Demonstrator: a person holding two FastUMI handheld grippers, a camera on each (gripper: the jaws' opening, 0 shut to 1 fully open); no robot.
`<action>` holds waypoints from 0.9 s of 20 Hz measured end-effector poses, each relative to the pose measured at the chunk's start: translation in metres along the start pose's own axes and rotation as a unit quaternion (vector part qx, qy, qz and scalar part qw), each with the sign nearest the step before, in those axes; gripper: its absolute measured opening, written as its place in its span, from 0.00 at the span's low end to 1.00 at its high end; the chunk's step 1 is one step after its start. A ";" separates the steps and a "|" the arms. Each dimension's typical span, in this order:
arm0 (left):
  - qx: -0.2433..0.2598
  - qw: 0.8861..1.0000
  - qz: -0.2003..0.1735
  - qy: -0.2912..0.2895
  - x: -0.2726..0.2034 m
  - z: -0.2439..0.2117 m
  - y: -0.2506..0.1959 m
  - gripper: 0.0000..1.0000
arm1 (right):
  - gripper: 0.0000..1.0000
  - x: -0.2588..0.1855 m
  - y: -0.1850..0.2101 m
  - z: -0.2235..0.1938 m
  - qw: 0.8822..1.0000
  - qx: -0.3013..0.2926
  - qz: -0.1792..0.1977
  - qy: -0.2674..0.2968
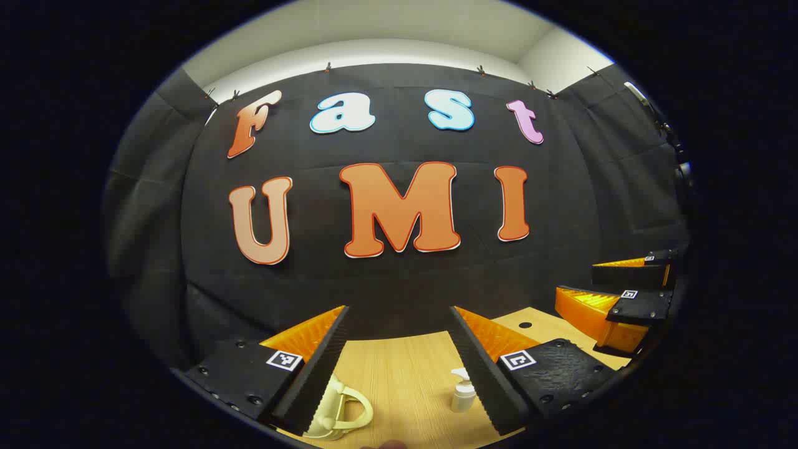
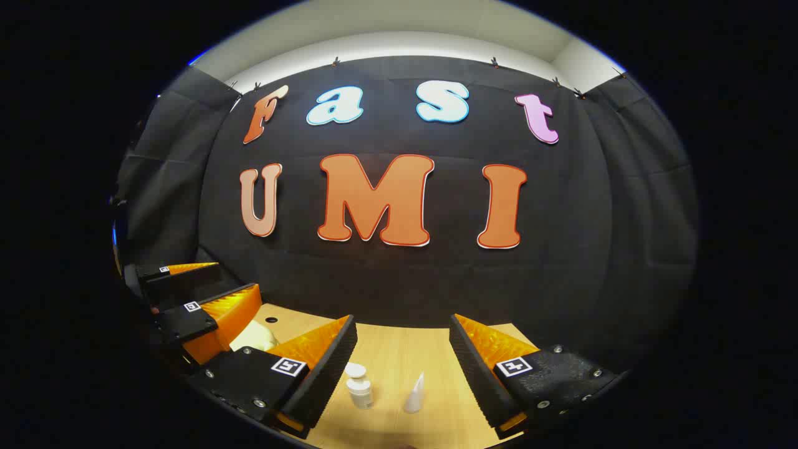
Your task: First open the suitcase, pack the skin care products into it, and then close the suitcase.
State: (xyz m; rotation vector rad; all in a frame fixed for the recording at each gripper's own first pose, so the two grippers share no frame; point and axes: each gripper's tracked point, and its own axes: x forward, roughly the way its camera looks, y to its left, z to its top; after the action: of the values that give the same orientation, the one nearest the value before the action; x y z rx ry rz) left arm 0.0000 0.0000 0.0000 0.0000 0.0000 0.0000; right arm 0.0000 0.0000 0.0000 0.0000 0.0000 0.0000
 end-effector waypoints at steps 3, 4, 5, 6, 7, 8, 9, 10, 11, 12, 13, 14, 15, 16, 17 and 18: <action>0.008 1.000 0.009 -0.014 0.005 0.006 0.007 0.99 | 0.95 0.001 0.011 -0.002 1.000 0.005 0.000 0.000; 0.009 1.000 0.008 -0.019 0.006 0.008 0.009 0.99 | 0.95 0.002 0.016 -0.004 1.000 0.005 0.002 0.003; 0.010 1.000 0.007 -0.022 0.008 0.010 0.009 0.99 | 0.95 0.003 0.018 -0.005 1.000 0.005 0.003 0.004; 0.015 1.000 0.006 -0.025 0.008 0.009 0.009 0.99 | 0.95 0.004 0.019 -0.006 1.000 0.006 0.004 0.006; 0.019 0.999 0.008 -0.028 0.010 0.011 0.011 0.99 | 0.95 0.006 0.020 -0.007 1.000 0.006 0.002 0.007; 0.019 0.999 0.009 -0.030 0.011 0.010 0.012 0.99 | 0.95 0.007 0.019 -0.008 1.000 0.005 0.001 0.007; 0.015 0.999 0.009 -0.032 0.012 0.011 0.012 0.99 | 0.95 0.008 0.020 -0.010 1.000 0.004 0.001 0.009; 0.013 0.999 0.010 -0.032 0.014 0.011 0.012 0.99 | 0.95 0.008 0.021 -0.011 1.000 0.004 0.003 0.011; 0.013 0.999 0.012 -0.032 0.014 0.012 0.015 0.99 | 0.95 0.010 0.022 -0.013 1.000 0.004 0.005 0.012; 0.014 0.999 0.015 -0.032 0.015 0.010 0.016 0.99 | 0.95 0.010 0.022 -0.013 1.000 0.003 0.006 0.012; 0.013 0.999 0.019 -0.031 0.016 0.010 0.019 0.99 | 0.95 0.011 0.023 -0.013 1.000 0.003 0.007 0.013; 0.014 0.999 0.023 -0.030 0.017 0.008 0.021 0.99 | 0.95 0.012 0.022 -0.013 1.000 0.002 0.007 0.012; 0.013 0.999 0.025 -0.029 0.018 0.007 0.024 0.99 | 0.95 0.012 0.021 -0.012 1.000 0.003 0.008 0.012; 0.014 0.999 0.027 -0.025 0.019 0.004 0.026 0.99 | 0.95 0.013 0.021 -0.013 1.000 0.002 0.008 0.013; 0.017 0.999 0.031 -0.021 0.019 0.001 0.029 0.99 | 0.95 0.014 0.020 -0.014 1.000 0.002 0.008 0.013; 0.020 0.999 0.035 -0.018 0.017 -0.003 0.031 0.99 | 0.95 0.014 0.019 -0.015 1.000 0.000 0.008 0.013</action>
State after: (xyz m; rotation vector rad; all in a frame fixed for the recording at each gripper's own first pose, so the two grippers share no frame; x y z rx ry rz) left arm 0.0170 0.0313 -0.0027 0.0405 -0.0355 0.0694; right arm 0.0136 0.0189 -0.0148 0.0004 0.0266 0.0162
